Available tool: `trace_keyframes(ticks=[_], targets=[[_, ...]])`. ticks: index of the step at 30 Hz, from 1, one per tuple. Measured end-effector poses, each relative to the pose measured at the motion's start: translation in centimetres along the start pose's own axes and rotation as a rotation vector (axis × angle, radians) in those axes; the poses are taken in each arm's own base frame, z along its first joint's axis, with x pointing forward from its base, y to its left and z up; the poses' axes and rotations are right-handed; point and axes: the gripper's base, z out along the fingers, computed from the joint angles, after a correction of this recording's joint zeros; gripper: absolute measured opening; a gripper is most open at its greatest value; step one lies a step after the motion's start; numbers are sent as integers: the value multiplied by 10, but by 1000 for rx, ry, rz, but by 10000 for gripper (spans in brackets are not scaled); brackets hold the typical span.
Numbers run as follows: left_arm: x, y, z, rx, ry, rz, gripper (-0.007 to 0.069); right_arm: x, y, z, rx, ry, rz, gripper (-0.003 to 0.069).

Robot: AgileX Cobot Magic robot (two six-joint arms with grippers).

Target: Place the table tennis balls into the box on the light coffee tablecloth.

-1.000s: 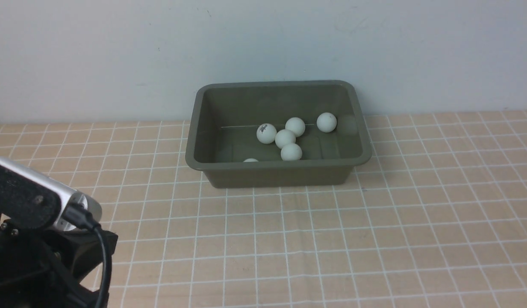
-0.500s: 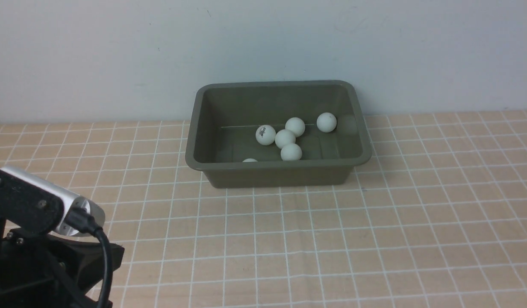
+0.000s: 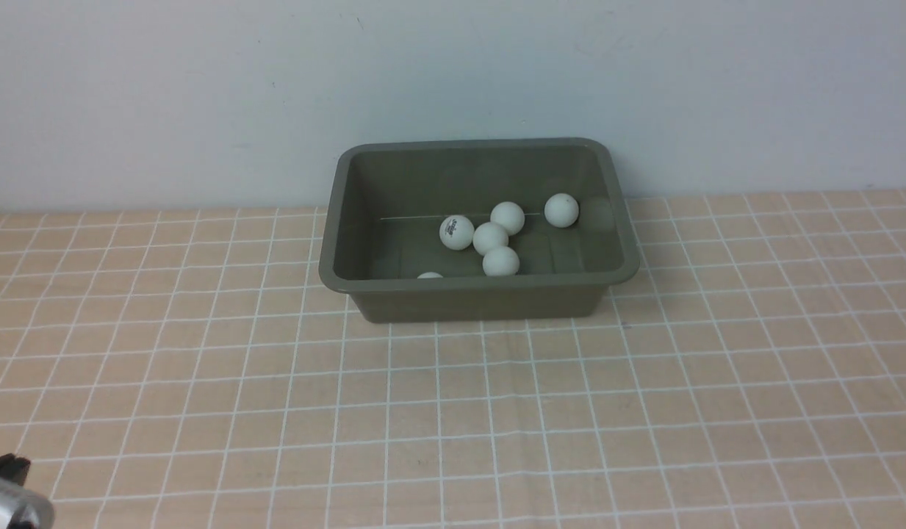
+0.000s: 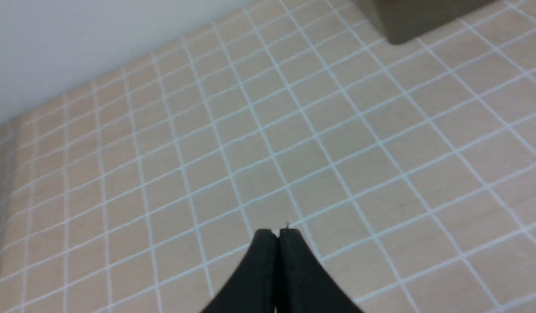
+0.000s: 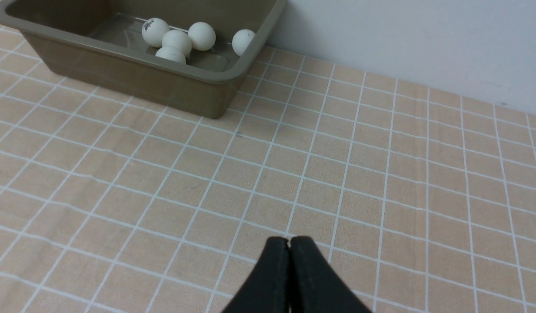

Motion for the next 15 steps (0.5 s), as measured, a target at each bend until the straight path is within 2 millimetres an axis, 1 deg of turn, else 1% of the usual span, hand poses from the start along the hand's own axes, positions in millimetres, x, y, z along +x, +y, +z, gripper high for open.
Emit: trace_keyframes(ticks=[2, 6, 9, 11, 15], targets=[[14, -2, -4, -54, -54, -12, -69, 0, 0, 0, 0, 1, 1, -18], [33, -7, -7, -106, -112, -33, -69, 0, 0, 0, 0, 5, 1, -18], [43, -9, -6, -132, -161, -68, -69, 1, 0, 0, 0, 6, 0, -18], [45, -10, -5, -136, -181, -94, -69, 1, 0, 0, 1, 7, -1, -18], [55, -13, 2, -126, -179, -184, -69, 1, 0, 0, 1, 8, -1, -18]])
